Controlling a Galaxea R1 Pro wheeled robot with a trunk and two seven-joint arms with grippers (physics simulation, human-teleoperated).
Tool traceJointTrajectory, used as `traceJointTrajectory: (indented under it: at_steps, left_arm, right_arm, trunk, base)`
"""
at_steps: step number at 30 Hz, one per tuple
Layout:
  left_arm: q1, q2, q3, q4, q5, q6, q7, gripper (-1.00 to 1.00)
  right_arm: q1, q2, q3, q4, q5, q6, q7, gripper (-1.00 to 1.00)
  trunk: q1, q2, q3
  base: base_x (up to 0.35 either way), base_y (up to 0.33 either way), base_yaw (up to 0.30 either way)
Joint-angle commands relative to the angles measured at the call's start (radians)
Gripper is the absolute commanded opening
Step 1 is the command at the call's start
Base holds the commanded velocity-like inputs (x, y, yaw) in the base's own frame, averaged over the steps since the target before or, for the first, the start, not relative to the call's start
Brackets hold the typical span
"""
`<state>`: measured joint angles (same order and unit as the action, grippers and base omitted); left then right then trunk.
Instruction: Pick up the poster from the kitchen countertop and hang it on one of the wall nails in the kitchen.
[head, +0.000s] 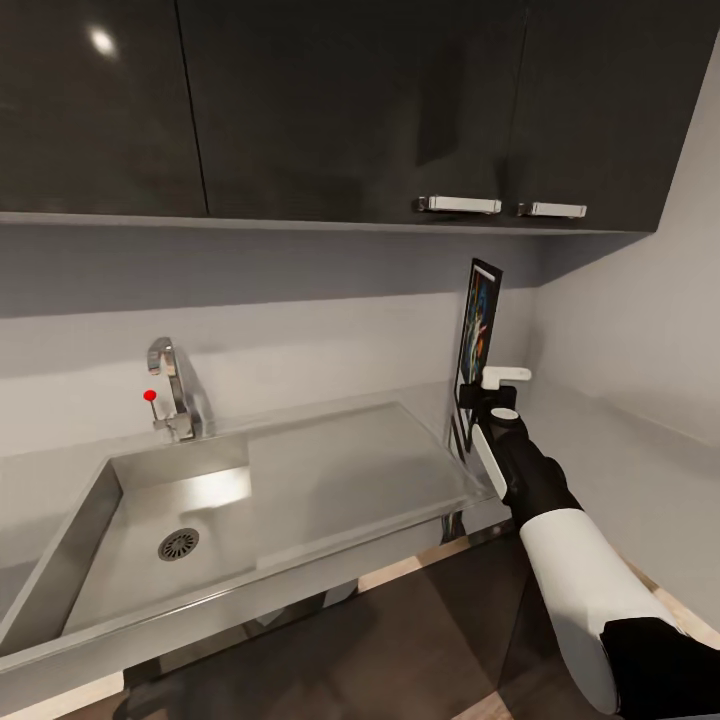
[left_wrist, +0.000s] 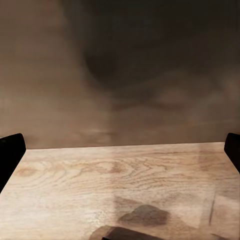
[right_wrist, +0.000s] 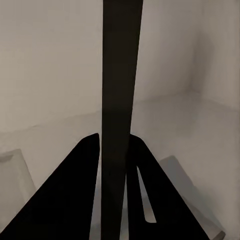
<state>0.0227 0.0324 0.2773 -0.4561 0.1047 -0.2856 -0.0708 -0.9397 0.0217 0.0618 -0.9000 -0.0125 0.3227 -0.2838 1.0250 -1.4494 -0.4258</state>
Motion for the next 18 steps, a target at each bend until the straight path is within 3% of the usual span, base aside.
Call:
traceJointTrajectory:
  at_steps: [1,14,18]
  left_arm:
    - [0.0,0.0,0.002,-0.001,0.01,0.0,-0.007,1.0]
    - [0.0,0.0,0.002,-0.001,0.027,-0.001,-0.007,1.0]
    - [0.0,0.0,0.002,-0.001,0.028,-0.001,-0.007,1.0]
  right_arm:
    - [-0.001,0.0,0.003,-0.001,-0.003,0.006,-0.003,-1.0]
    - [-0.001,-0.001,0.003,-0.002,-0.003,0.006,-0.003,-1.0]
    - [-0.001,-0.001,0.003,-0.002,-0.003,0.006,-0.003,-1.0]
  trunk:
    - [0.0,-0.001,-0.001]
    - [0.0,-0.001,-0.001]
    - [0.0,-0.001,-0.001]
  base:
    - [0.0,0.0,0.0]
    - [-0.002,0.0,0.0]
    - [-0.159,0.0,0.0]
